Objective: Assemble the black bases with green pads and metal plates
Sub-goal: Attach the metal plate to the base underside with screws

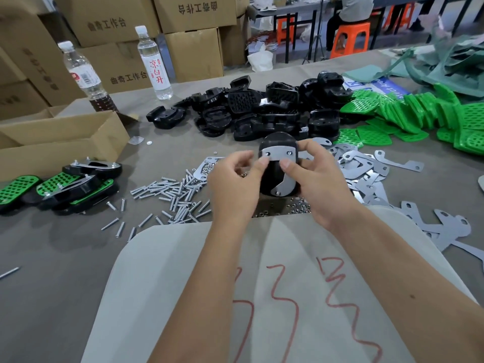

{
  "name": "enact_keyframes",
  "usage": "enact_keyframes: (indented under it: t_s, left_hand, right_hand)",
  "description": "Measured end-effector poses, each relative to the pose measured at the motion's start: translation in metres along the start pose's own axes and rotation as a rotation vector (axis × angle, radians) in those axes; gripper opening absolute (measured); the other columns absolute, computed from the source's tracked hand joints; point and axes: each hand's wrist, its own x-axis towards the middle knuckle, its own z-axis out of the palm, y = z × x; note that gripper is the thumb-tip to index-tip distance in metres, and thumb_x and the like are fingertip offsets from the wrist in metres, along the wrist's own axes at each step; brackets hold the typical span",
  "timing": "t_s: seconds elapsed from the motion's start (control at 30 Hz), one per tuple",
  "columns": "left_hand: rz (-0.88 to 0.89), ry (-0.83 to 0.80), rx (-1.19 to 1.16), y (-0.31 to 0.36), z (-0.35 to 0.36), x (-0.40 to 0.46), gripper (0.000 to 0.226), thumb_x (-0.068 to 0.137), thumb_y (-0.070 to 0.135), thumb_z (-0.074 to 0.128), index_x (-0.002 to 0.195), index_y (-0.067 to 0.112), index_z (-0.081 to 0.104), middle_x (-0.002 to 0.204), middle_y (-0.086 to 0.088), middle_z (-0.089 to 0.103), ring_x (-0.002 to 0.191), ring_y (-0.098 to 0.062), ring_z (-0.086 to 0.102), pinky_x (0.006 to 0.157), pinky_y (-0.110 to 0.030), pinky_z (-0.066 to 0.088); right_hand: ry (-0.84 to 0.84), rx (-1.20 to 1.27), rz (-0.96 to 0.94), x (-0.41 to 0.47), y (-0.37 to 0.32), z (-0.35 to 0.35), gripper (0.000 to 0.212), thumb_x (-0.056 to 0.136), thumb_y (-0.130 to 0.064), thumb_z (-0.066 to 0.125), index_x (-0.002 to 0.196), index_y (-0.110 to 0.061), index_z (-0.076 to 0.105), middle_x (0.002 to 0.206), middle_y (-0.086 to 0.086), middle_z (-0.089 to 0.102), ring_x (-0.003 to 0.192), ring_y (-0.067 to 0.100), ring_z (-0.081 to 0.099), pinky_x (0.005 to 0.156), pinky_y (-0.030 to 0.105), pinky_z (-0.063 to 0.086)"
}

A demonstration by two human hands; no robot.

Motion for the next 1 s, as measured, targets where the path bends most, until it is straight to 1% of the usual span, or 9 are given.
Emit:
enact_keyframes:
  t_s: [0.1,0.17,0.23,0.3,0.4,0.63,0.83,0.93,1.0]
  left_hand:
    - [0.103,0.169,0.519,-0.016,-0.018,0.016,0.033,0.101,0.04,0.059,0.124,0.021,0.073,0.129,-0.005,0.068,0.127,-0.025,0.053,0.111,-0.04,0.038]
    - [0.045,0.11,0.812,-0.027,-0.029,0.026,0.042,0.104,0.034,0.054,0.142,0.02,0.06,0.153,-0.01,0.052,0.148,-0.035,0.032,0.124,-0.046,0.021]
    - [-0.027,0.012,0.909,-0.034,-0.032,0.03,0.035,0.105,0.028,0.053,0.137,0.018,0.063,0.151,-0.01,0.054,0.148,-0.039,0.032,0.124,-0.051,0.02]
    - [-0.065,0.036,0.852,-0.036,-0.032,0.03,0.017,0.1,0.022,0.061,0.109,0.014,0.073,0.118,-0.015,0.071,0.122,-0.04,0.055,0.103,-0.044,0.043]
    - [-0.116,0.152,0.784,-0.032,-0.036,0.03,0.014,0.09,0.01,0.069,0.097,0.017,0.078,0.095,-0.014,0.073,0.101,-0.04,0.065,0.074,-0.039,0.046]
    - [0.002,0.361,0.389,-0.018,-0.046,0.023,0.017,0.091,0.01,0.069,0.102,0.021,0.076,0.088,0.004,0.075,0.078,-0.019,0.065,0.074,-0.03,0.046]
    - [-0.384,-0.05,-0.552,-0.003,-0.016,0.016,0.026,0.103,0.002,0.055,0.103,0.017,0.076,0.072,0.004,0.062,0.053,-0.007,0.053,0.058,-0.025,0.049]
    - [-0.416,-0.097,-0.575,-0.006,-0.014,0.016,0.006,0.093,0.008,0.074,0.094,0.012,0.077,0.067,0.006,0.061,0.056,-0.008,0.054,0.065,-0.027,0.048]
    - [-0.334,-0.069,-0.373,-0.011,-0.015,0.016,0.017,0.082,0.005,0.084,0.094,0.014,0.075,0.075,0.004,0.062,0.063,-0.008,0.056,0.067,-0.025,0.047]
  right_hand:
    - [0.116,0.024,-0.005,0.003,-0.003,-0.007,0.014,0.102,-0.006,0.062,0.099,-0.02,0.061,0.081,0.003,0.078,0.066,0.018,0.072,0.051,0.029,0.055]
    - [0.169,0.024,-0.006,0.005,-0.005,-0.011,0.013,0.101,-0.006,0.063,0.098,-0.019,0.061,0.079,0.002,0.078,0.063,0.019,0.07,0.049,0.029,0.053]
    - [0.187,0.015,-0.016,0.005,-0.004,-0.01,0.012,0.1,-0.006,0.065,0.099,-0.018,0.062,0.077,0.002,0.077,0.065,0.022,0.069,0.052,0.033,0.056]
    - [0.189,0.026,-0.016,0.005,-0.004,-0.008,0.01,0.1,-0.007,0.066,0.101,-0.016,0.062,0.079,0.005,0.077,0.068,0.028,0.068,0.06,0.046,0.058]
    - [0.188,0.028,-0.01,0.004,-0.004,-0.007,0.008,0.1,-0.011,0.067,0.101,-0.017,0.063,0.081,0.007,0.078,0.07,0.03,0.07,0.065,0.059,0.059]
    - [0.143,0.026,-0.018,0.003,-0.002,-0.005,0.008,0.102,-0.011,0.065,0.105,-0.018,0.062,0.084,0.007,0.079,0.07,0.025,0.073,0.06,0.044,0.061]
    - [0.114,-0.05,-0.046,0.004,0.005,-0.004,0.009,0.1,-0.016,0.067,0.102,-0.024,0.062,0.088,0.011,0.079,0.075,0.03,0.07,0.067,0.047,0.056]
    - [0.118,-0.068,-0.047,0.003,0.006,-0.004,0.008,0.1,-0.018,0.067,0.103,-0.023,0.062,0.089,0.01,0.079,0.077,0.033,0.071,0.07,0.059,0.059]
    - [0.121,-0.063,-0.058,0.002,0.005,-0.004,0.011,0.1,-0.017,0.067,0.098,-0.026,0.062,0.089,0.01,0.079,0.075,0.031,0.071,0.067,0.056,0.06]
